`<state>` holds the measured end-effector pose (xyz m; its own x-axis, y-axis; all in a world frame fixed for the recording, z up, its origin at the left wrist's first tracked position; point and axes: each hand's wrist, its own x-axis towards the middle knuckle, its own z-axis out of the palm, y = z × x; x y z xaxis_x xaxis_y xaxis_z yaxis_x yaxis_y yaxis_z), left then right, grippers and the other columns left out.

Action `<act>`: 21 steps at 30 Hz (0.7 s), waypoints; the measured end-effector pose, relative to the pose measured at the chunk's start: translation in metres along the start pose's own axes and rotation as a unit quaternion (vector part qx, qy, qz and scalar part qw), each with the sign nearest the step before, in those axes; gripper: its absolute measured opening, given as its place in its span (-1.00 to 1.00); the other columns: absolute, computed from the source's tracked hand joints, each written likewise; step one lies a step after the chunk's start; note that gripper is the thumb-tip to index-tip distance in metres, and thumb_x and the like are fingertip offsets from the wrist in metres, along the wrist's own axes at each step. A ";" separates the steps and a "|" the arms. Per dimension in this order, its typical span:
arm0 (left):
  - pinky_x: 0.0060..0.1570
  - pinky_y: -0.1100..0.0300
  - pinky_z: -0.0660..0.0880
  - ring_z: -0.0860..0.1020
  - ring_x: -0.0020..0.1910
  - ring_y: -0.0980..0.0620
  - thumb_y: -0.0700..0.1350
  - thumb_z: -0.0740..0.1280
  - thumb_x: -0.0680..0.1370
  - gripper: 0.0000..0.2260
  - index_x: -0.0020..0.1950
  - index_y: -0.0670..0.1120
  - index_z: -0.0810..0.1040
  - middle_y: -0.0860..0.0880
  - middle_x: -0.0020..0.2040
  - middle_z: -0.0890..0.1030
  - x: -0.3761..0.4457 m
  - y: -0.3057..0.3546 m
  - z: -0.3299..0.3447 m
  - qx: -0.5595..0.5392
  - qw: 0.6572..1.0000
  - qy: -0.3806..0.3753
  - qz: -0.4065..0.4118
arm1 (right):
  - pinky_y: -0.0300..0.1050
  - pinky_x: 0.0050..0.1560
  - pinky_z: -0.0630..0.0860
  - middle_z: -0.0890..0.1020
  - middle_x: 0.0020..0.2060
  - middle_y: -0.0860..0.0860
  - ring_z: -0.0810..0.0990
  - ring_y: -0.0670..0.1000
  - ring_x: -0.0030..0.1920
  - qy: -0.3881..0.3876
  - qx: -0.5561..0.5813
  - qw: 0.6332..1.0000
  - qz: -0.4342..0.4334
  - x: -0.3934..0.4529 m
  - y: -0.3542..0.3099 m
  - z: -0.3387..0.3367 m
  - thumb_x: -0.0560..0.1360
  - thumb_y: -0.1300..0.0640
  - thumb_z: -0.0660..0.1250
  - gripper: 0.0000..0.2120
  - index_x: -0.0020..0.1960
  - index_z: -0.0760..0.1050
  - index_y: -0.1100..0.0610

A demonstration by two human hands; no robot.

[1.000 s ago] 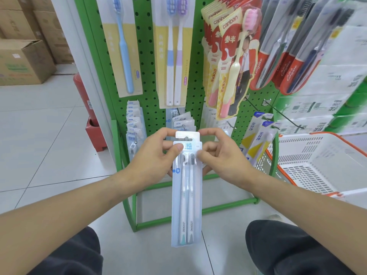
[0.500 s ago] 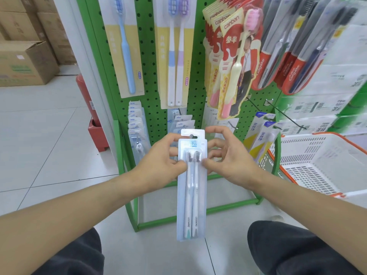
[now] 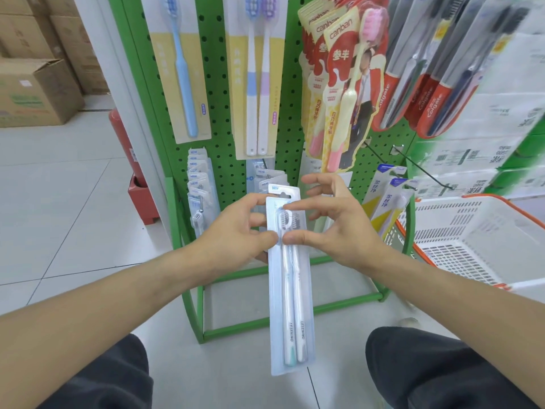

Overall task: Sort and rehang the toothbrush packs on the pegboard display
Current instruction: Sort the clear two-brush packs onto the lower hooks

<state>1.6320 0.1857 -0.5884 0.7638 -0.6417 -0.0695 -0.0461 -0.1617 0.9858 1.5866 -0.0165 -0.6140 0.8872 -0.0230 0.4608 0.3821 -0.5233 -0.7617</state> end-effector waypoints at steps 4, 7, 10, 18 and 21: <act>-0.09 0.01 0.68 0.71 0.01 -0.15 -0.35 0.32 0.61 -0.66 0.35 -0.10 0.47 -0.20 0.07 0.71 -0.004 0.004 0.001 -0.018 0.997 -0.064 -0.029 | -0.22 -0.04 0.59 0.49 0.28 -0.03 0.52 -0.09 0.28 0.006 0.068 0.997 0.039 -0.001 -0.007 -0.001 0.27 -0.01 0.61 -0.63 0.06 0.70 -0.07; -0.21 0.17 0.62 0.72 -0.13 -0.04 -0.36 0.31 0.61 -0.73 0.29 -0.16 0.53 -0.17 -0.06 0.73 -0.008 0.002 0.004 0.004 0.994 -0.098 -0.042 | -0.19 -0.11 0.63 0.50 0.24 -0.05 0.54 -0.08 0.25 -0.003 0.042 0.998 0.038 -0.004 -0.008 0.000 0.27 -0.03 0.62 -0.61 0.07 0.70 -0.04; -0.21 0.17 0.63 0.72 -0.13 -0.04 -0.35 0.28 0.62 -0.74 0.26 -0.12 0.56 -0.14 -0.07 0.74 -0.007 -0.002 0.004 0.028 0.995 -0.082 -0.046 | -0.03 -0.13 0.67 0.51 0.23 -0.14 0.61 -0.05 0.13 0.012 0.040 0.995 0.086 -0.007 -0.007 0.003 0.17 -0.12 0.67 -0.43 0.12 0.59 -0.10; -0.20 0.15 0.65 0.73 -0.07 -0.08 -0.29 0.20 0.69 -0.73 0.31 -0.09 0.56 -0.14 -0.01 0.74 -0.008 -0.004 0.000 -0.004 0.998 -0.051 -0.044 | 0.10 -0.23 0.70 0.75 -0.01 0.11 0.75 0.16 -0.05 -0.118 0.191 0.946 0.234 -0.012 -0.004 0.013 0.35 0.05 0.55 -0.59 0.14 0.62 0.19; -0.18 0.22 0.63 0.73 -0.03 -0.01 -0.31 0.19 0.68 -0.71 0.31 -0.04 0.54 -0.09 0.04 0.74 -0.010 -0.007 -0.001 0.026 0.997 -0.064 -0.027 | 0.06 -0.22 0.71 0.75 -0.01 0.13 0.75 0.16 -0.03 -0.141 0.189 0.943 0.233 -0.014 -0.004 0.010 0.44 0.14 0.50 -0.68 0.15 0.64 0.26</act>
<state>1.6251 0.1934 -0.5941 0.6777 -0.7211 -0.1439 -0.0429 -0.2341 0.9713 1.5753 -0.0058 -0.6213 0.9949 0.0794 -0.0628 -0.0486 -0.1694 -0.9844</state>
